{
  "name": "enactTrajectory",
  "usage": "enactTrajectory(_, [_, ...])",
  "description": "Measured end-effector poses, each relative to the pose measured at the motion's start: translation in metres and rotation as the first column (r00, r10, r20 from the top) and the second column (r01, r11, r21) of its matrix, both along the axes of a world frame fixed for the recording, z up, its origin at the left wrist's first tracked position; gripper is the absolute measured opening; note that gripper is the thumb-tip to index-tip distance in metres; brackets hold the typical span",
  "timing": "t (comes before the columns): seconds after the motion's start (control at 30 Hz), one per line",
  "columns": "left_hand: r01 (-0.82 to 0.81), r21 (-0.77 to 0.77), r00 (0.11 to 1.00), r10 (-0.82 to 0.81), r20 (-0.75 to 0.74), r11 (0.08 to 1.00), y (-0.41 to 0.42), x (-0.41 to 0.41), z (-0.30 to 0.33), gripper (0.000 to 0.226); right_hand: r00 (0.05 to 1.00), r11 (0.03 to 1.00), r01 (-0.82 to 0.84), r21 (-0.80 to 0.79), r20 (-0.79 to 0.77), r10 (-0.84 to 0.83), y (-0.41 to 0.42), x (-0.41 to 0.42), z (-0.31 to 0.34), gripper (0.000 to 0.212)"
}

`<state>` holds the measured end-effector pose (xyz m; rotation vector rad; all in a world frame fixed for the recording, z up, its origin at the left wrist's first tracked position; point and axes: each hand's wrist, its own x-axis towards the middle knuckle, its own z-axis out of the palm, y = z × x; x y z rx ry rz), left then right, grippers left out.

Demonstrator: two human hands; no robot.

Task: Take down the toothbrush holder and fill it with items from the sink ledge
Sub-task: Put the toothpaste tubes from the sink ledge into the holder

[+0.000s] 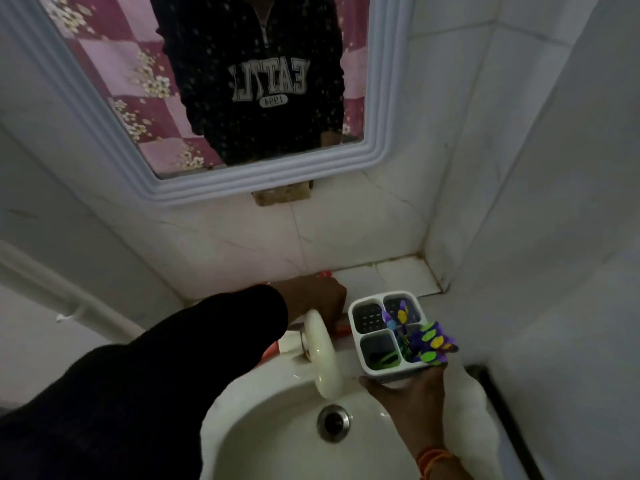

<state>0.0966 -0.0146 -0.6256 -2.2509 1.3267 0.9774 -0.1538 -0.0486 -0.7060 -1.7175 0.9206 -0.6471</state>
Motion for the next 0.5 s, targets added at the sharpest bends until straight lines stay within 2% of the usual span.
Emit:
enactTrajectory(0.07, [0.09, 0.0, 0.995, -0.09, -0.042, 0.996, -0.008, 0.005, -0.011, 0.045, 1.0, 1.0, -0.019, 0.014, 0.002, 0.019, -0.003, 0.0, -0.003, 0.12])
enactTrajectory(0.1, [0.13, -0.053, 0.99, -0.132, -0.038, 0.99, -0.011, 0.015, -0.029, 0.047, 1.0, 1.0, -0.026, 0.017, 0.0, 0.026, -0.004, 0.0, -0.004, 0.12])
enactTrajectory(0.2, [0.189, 0.018, 0.982, -0.188, -0.032, 0.982, -0.017, 0.013, -0.029, 0.035, 0.999, 0.999, -0.048, 0.016, -0.018, 0.049, -0.008, -0.003, -0.01, 0.122])
enactTrajectory(0.33, [0.291, -0.07, 0.957, -0.292, 0.004, 0.954, -0.017, 0.011, -0.023, 0.034, 0.998, 0.998, -0.057, 0.007, -0.033, 0.057, -0.009, -0.004, -0.011, 0.121])
enactTrajectory(0.4, [0.225, -0.162, 0.972, -0.232, -0.023, 0.961, -0.015, 0.017, -0.022, 0.038, 0.998, 0.998, -0.059, 0.004, -0.025, 0.059, -0.01, -0.004, -0.01, 0.118])
enactTrajectory(0.5, [0.004, -0.346, 0.992, -0.047, -0.117, 0.938, -0.006, 0.02, -0.007, 0.044, 0.997, 0.996, -0.071, 0.045, 0.006, 0.071, -0.013, -0.003, -0.008, 0.117])
